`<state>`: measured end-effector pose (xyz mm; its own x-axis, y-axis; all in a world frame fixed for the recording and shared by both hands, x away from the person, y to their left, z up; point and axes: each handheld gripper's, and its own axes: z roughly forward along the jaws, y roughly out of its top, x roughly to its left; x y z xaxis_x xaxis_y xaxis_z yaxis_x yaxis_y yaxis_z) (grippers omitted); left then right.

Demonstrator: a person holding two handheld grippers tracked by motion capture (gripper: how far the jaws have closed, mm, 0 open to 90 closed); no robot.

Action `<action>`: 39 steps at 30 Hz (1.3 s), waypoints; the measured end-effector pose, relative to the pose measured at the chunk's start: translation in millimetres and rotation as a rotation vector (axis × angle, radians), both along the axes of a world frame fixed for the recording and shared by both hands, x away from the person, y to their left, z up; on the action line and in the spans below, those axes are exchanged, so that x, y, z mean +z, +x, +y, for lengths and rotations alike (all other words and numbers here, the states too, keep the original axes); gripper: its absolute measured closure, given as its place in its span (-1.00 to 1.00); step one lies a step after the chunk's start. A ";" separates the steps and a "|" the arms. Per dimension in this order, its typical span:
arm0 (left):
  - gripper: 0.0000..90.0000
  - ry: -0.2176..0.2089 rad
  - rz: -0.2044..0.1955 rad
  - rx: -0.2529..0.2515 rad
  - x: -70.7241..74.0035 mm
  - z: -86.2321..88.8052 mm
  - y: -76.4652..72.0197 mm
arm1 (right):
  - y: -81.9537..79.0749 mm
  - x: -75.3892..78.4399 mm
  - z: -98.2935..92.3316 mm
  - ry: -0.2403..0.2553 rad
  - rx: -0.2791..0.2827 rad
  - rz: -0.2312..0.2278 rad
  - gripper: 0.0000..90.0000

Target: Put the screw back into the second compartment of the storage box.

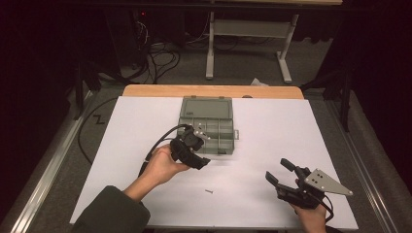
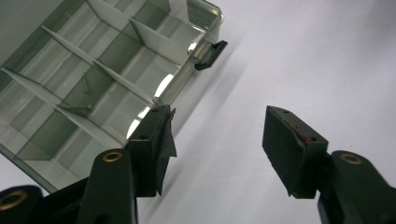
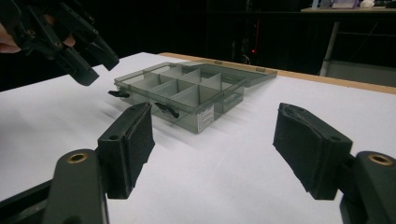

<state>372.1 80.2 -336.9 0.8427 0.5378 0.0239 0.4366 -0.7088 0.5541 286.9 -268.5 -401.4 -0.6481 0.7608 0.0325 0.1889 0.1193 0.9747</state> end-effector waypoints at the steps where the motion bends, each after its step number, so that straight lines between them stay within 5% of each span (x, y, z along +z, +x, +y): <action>1: -0.05 0.001 0.003 -0.002 -1.0 -0.2 -1.8 | 0.0 0.0 0.1 0.000 0.000 -0.001 -0.33; 22: 0.12 0.076 0.105 -0.117 -25.9 -16.0 -27.0 | -0.5 0.6 0.6 -0.008 -0.007 -0.002 -0.33; 39: 0.26 0.092 0.129 -0.177 -33.5 -24.4 -40.3 | -1.1 0.7 1.0 -0.008 -0.007 -0.001 -0.33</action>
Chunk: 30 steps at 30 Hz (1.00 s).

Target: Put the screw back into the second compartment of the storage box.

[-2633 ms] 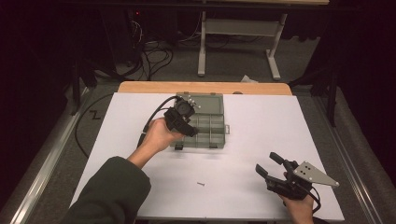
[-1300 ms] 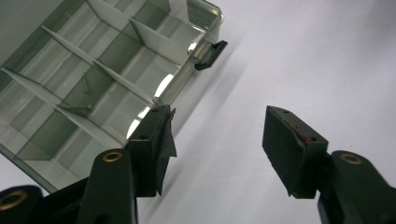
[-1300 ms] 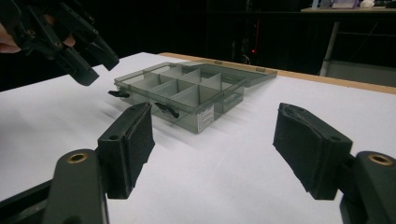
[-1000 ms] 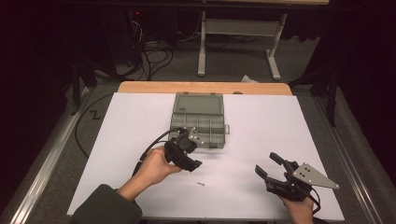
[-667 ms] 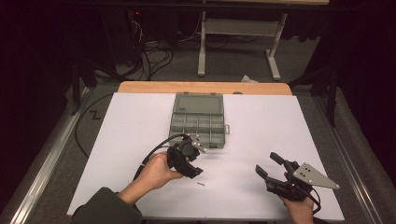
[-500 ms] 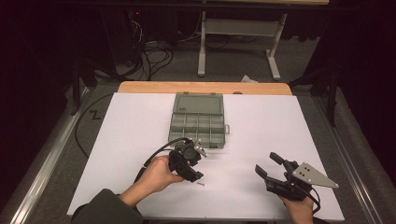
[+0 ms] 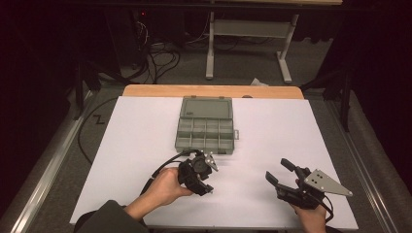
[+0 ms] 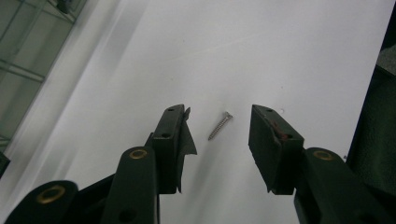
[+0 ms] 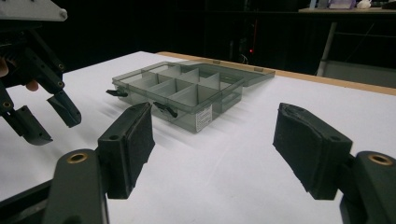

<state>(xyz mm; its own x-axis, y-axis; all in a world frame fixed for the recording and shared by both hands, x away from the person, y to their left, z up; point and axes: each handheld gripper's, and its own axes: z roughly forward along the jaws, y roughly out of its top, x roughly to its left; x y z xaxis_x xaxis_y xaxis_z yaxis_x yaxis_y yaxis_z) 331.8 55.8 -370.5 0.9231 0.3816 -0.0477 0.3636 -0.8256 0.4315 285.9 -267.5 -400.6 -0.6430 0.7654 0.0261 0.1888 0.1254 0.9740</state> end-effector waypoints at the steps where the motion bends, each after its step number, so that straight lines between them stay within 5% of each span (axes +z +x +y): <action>1: 0.27 0.005 0.001 -0.004 -0.8 -0.6 0.1 | -0.1 0.1 0.0 0.001 0.000 -0.002 -0.33; 30: 0.43 0.056 0.035 -0.029 -21.0 -12.5 2.3 | 0.0 0.3 -0.8 0.006 0.000 -0.004 -0.32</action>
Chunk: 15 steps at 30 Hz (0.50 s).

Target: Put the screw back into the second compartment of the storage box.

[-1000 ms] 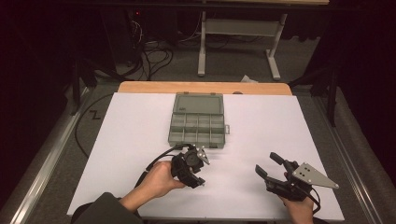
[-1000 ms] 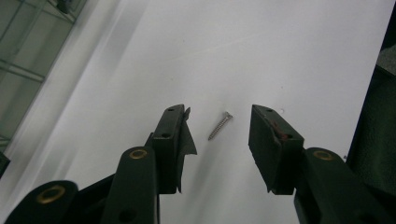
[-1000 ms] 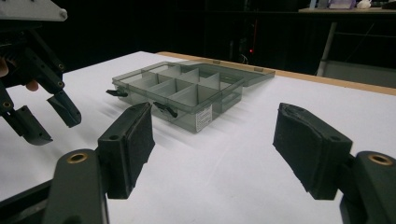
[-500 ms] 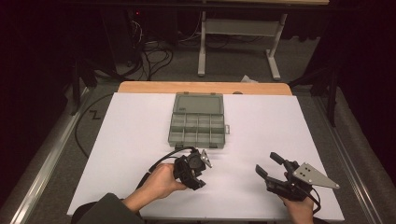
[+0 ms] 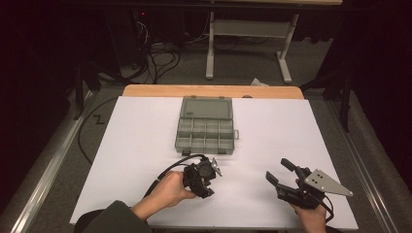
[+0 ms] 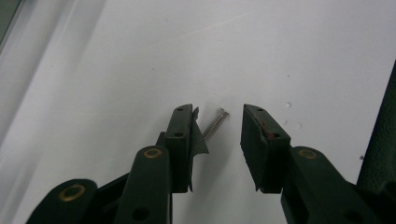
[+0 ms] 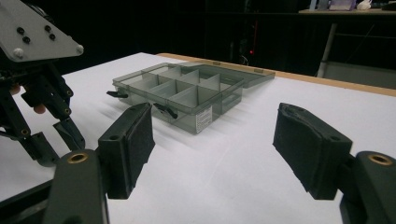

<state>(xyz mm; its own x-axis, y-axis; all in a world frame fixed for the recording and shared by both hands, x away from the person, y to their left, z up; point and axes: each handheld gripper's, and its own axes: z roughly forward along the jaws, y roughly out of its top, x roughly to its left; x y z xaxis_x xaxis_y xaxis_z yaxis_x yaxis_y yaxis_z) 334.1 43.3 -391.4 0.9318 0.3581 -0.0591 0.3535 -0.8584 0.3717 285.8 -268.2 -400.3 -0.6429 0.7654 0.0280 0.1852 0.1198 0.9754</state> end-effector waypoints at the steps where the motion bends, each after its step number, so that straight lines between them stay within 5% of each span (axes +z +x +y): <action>1: 0.43 0.001 0.000 -0.002 -0.7 -0.9 -0.8 | -0.1 0.0 0.1 0.000 0.002 0.002 -0.32; 15: 0.52 0.015 0.007 -0.006 -4.2 -2.2 0.5 | -0.2 0.2 -0.1 -0.004 0.004 -0.005 -0.32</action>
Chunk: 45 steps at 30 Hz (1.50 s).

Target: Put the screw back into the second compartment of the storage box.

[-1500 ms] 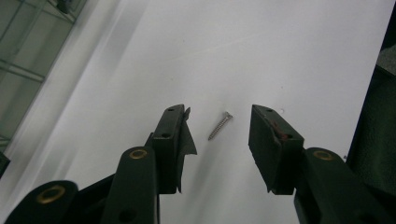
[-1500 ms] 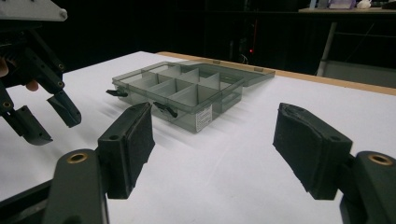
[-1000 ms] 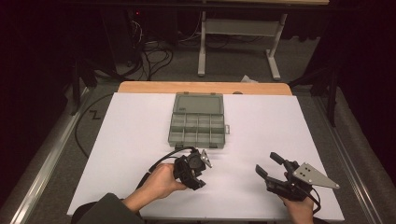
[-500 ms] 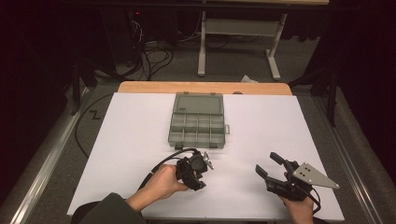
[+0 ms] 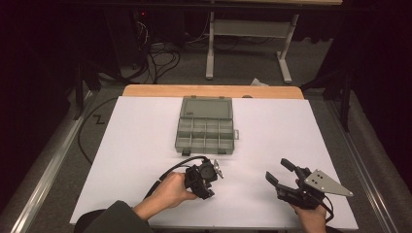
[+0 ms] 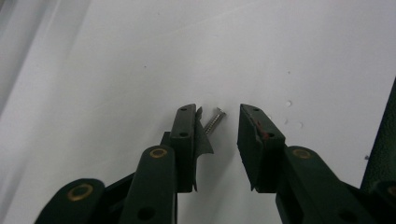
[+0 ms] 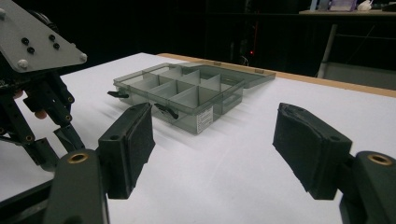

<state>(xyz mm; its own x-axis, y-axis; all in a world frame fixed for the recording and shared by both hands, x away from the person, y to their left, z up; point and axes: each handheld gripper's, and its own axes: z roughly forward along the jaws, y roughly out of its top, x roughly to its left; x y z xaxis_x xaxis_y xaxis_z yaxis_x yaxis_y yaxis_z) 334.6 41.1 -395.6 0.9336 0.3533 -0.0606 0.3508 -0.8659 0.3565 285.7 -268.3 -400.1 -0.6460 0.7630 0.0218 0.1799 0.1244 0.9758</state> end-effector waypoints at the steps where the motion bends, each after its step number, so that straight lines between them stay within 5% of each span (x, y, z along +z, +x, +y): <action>1: 0.52 0.003 0.000 -0.002 -0.1 0.1 0.4 | 0.1 -0.1 0.2 0.003 0.000 0.004 -0.32; 45: 0.93 0.038 -0.008 0.001 -5.5 -3.4 4.7 | 0.2 0.1 0.5 0.003 0.002 0.003 -0.32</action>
<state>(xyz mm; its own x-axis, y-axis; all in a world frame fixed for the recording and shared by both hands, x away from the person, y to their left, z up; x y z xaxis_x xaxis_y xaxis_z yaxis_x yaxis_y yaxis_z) 339.2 37.7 -401.0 0.9337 0.3559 -0.0400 0.3489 -0.8785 0.3264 285.8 -267.8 -400.0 -0.6472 0.7619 0.0260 0.1826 0.1218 0.9756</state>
